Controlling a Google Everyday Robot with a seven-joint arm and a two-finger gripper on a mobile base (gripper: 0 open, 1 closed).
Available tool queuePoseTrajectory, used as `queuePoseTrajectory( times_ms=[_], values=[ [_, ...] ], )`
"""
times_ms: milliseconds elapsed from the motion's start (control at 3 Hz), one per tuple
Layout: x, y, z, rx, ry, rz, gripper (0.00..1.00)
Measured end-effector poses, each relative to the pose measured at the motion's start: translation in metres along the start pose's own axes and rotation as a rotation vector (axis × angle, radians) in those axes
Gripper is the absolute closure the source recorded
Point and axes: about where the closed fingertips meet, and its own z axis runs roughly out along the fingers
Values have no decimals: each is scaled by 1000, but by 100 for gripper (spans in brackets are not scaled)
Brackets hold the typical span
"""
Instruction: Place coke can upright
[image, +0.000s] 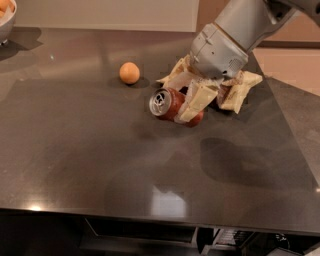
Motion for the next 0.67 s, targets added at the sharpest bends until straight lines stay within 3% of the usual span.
queuePoseTrajectory(
  times_ms=[333,667],
  values=[
    [3,0,3,23,-126,241,100],
    [7,3,7,44,-283,382,100]
  ],
)
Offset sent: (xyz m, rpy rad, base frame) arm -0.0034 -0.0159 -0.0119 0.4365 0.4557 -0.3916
